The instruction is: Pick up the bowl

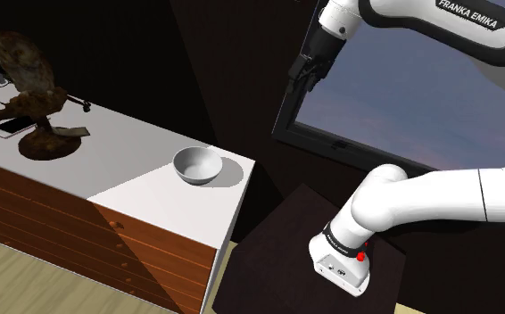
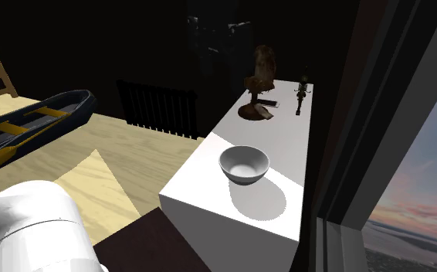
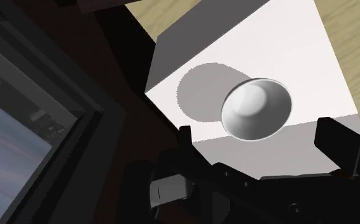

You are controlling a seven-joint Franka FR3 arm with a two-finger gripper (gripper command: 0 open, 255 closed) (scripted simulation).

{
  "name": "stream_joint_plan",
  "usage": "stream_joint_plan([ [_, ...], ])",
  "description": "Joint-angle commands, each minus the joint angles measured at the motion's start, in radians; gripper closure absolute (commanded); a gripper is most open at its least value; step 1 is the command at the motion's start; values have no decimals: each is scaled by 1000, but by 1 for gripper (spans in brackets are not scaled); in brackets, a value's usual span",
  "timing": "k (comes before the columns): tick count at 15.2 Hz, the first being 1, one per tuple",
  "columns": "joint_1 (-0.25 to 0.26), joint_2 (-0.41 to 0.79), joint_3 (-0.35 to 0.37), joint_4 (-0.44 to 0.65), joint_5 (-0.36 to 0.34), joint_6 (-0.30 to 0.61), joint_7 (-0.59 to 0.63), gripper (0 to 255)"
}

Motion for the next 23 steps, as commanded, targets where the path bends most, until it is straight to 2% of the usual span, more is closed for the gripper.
stream_joint_plan([
  [1,0,0,0,0,0,0,0,0],
  [7,-1,74,9,-137,25,223,18,0],
  [12,0,181,17,-213,47,416,29,0],
  [18,5,361,26,-254,76,648,36,0],
  [23,12,545,32,-243,103,832,36,0],
])
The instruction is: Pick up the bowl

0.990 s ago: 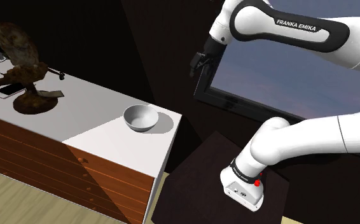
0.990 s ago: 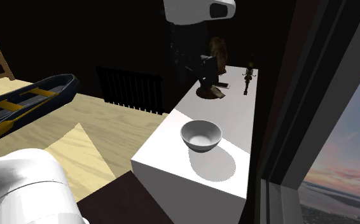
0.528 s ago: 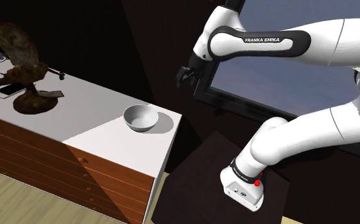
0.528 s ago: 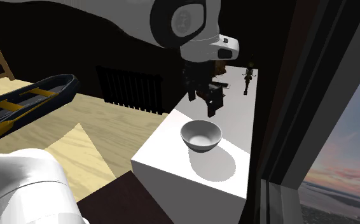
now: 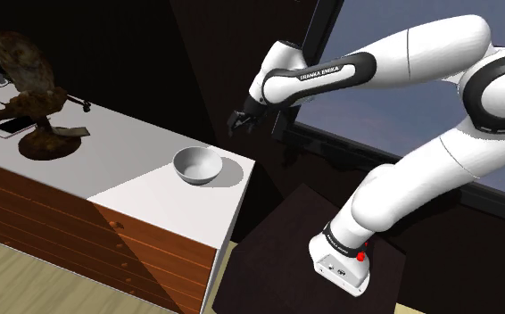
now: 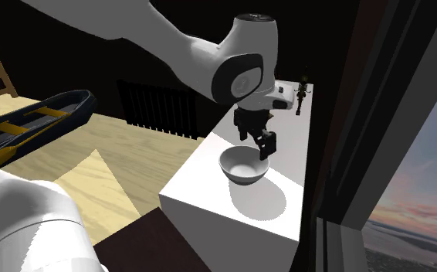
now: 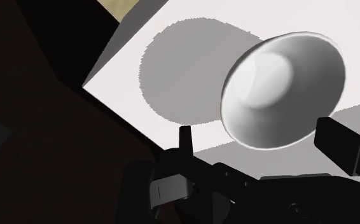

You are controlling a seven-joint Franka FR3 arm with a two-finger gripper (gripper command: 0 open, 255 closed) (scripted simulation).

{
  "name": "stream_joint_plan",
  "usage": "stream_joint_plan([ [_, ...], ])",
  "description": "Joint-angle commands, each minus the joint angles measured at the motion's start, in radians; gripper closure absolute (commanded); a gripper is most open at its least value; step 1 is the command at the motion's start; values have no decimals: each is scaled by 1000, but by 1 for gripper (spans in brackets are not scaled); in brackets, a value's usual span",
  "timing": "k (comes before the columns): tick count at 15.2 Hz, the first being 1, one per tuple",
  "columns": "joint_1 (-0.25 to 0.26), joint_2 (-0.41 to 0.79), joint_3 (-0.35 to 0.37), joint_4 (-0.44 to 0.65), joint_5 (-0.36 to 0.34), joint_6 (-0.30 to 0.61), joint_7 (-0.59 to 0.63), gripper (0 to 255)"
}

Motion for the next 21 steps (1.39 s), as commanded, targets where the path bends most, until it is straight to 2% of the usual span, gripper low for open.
stream_joint_plan([
  [1,3,86,2,13,12,79,-1,0],
  [8,15,372,9,107,66,287,-22,0],
  [16,14,468,18,98,98,391,-54,0],
  [18,14,468,18,98,98,391,-54,0],
  [19,13,469,18,98,98,392,-54,255],
  [21,14,470,18,97,98,393,-54,255],
])
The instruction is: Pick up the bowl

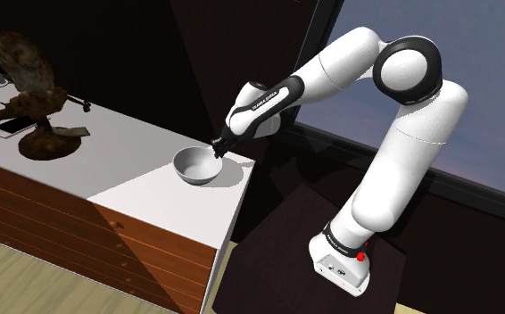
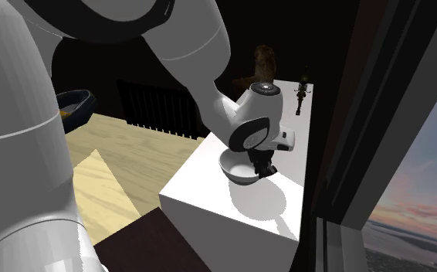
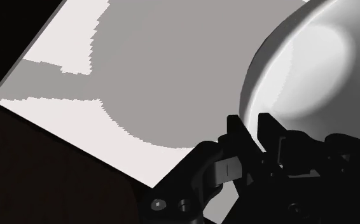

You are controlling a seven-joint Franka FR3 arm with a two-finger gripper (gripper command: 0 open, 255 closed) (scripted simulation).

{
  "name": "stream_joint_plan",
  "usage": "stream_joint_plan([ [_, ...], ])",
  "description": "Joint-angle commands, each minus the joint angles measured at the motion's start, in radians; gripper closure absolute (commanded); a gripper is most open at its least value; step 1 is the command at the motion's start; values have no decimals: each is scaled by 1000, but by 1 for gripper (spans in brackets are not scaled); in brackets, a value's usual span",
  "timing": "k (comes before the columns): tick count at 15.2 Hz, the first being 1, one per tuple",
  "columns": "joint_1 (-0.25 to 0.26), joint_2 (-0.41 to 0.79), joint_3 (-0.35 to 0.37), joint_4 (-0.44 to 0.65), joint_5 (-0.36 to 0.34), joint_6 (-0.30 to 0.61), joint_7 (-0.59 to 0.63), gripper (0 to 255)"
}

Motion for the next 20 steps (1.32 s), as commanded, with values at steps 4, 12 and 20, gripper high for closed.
stream_joint_plan([
  [4,0,1,0,0,0,1,0,255],
  [12,2,-62,-8,6,-21,-68,22,255],
  [20,1,-150,-13,28,-48,-177,51,255],
])
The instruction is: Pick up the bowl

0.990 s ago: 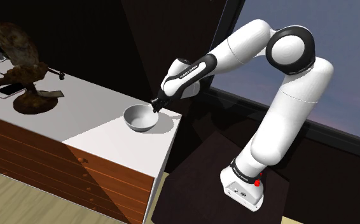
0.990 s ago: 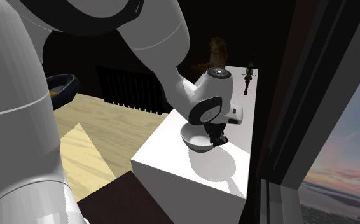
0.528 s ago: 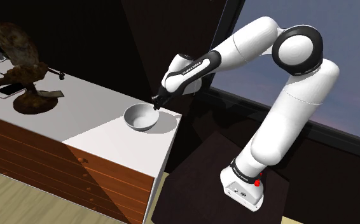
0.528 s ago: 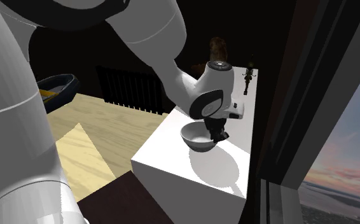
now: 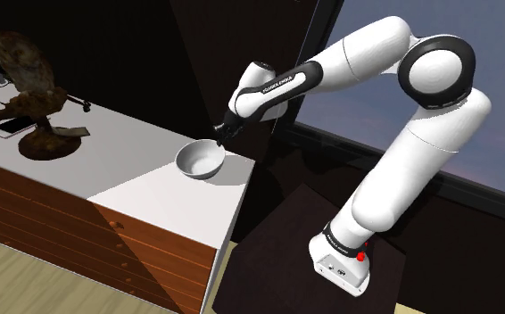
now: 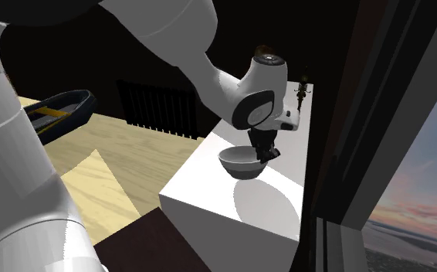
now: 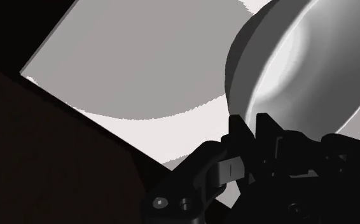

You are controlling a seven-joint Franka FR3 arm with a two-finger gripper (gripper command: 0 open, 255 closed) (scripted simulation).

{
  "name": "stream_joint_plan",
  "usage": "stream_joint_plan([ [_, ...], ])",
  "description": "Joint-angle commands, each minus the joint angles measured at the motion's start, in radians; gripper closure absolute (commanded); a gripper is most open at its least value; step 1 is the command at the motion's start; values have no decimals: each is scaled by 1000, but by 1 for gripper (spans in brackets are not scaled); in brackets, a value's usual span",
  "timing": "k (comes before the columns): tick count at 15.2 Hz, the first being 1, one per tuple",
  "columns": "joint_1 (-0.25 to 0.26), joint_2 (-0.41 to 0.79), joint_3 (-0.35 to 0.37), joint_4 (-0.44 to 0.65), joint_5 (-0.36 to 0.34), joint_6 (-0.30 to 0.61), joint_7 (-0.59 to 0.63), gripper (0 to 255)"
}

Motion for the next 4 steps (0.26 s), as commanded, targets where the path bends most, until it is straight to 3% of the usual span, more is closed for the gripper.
stream_joint_plan([
  [1,-1,-20,-1,7,-5,-27,5,255],
  [4,-2,-31,-2,12,-8,-43,9,255],
])
